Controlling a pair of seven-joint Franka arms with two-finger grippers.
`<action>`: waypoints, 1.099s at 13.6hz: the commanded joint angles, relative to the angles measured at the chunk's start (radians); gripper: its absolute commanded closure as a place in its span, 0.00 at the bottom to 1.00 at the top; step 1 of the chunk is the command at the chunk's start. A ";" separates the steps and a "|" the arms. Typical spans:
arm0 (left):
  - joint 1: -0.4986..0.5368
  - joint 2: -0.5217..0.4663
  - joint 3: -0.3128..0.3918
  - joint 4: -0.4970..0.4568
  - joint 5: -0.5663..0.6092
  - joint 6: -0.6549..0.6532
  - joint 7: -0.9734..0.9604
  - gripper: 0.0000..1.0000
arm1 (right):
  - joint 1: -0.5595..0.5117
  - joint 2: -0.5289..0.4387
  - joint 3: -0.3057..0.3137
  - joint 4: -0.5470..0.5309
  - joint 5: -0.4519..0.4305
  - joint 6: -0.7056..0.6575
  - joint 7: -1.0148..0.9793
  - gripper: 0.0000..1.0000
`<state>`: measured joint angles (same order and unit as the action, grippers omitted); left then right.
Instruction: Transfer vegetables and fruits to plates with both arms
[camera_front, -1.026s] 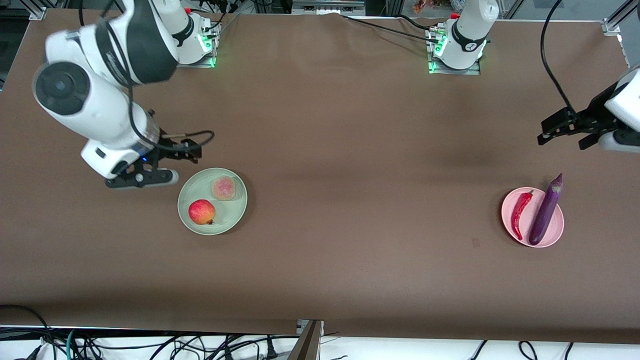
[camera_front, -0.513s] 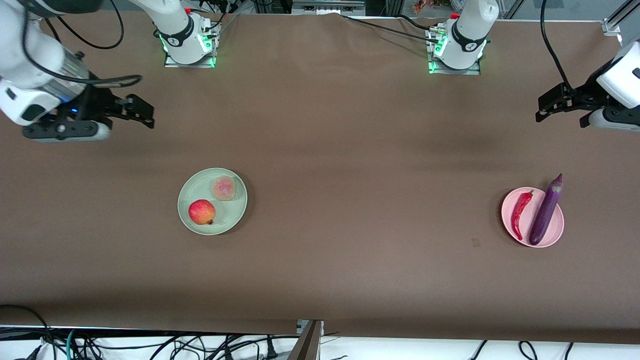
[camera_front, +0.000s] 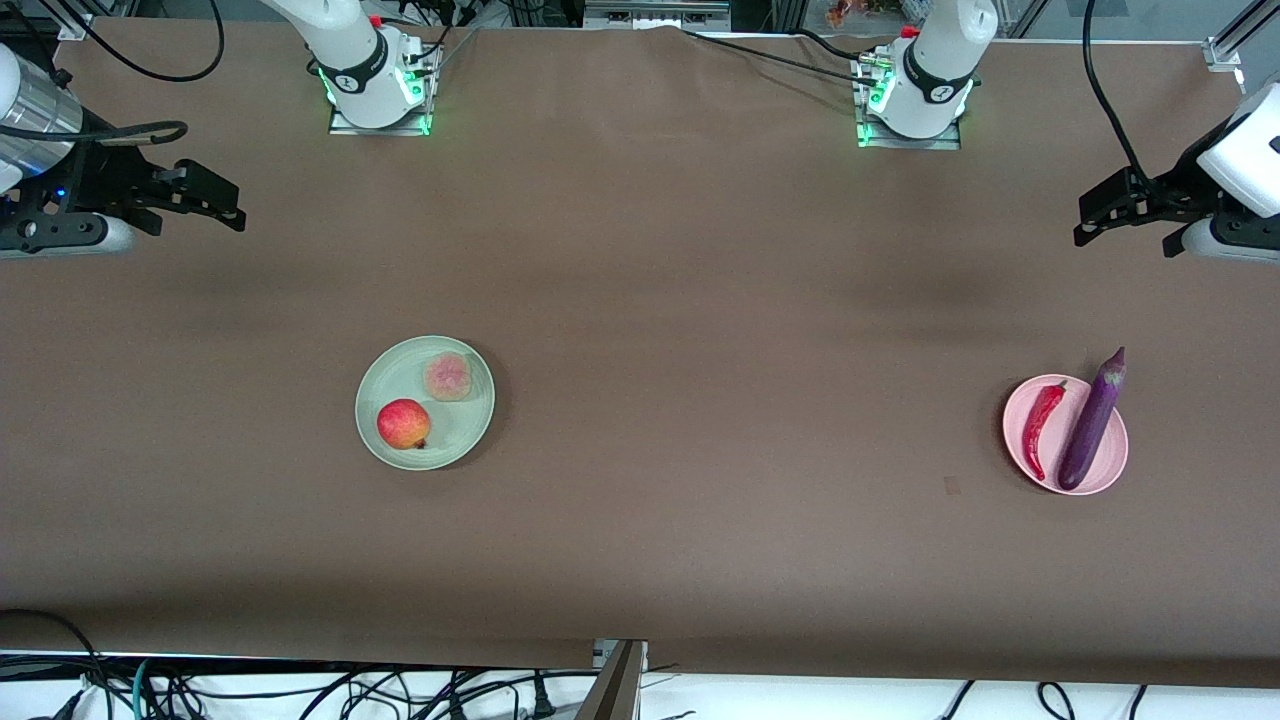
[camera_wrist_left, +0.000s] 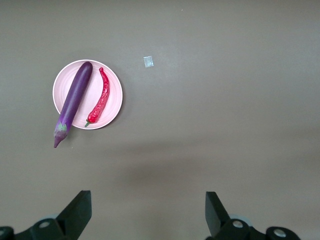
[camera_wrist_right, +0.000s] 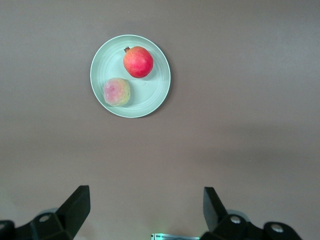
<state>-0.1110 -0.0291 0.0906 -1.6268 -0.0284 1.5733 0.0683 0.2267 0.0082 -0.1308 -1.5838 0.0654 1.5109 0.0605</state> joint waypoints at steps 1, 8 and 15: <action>-0.007 0.018 -0.005 0.031 0.018 -0.002 0.007 0.00 | 0.000 -0.014 0.008 -0.015 -0.002 0.003 -0.005 0.00; -0.007 0.017 -0.008 0.030 0.021 -0.012 0.004 0.00 | -0.004 0.013 0.002 0.070 -0.062 -0.006 -0.002 0.00; -0.009 0.018 -0.006 0.031 0.018 -0.010 0.005 0.00 | -0.007 0.030 0.002 0.084 -0.065 -0.011 -0.010 0.00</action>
<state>-0.1140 -0.0277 0.0834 -1.6265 -0.0284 1.5733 0.0683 0.2267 0.0288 -0.1313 -1.5283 0.0111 1.5139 0.0605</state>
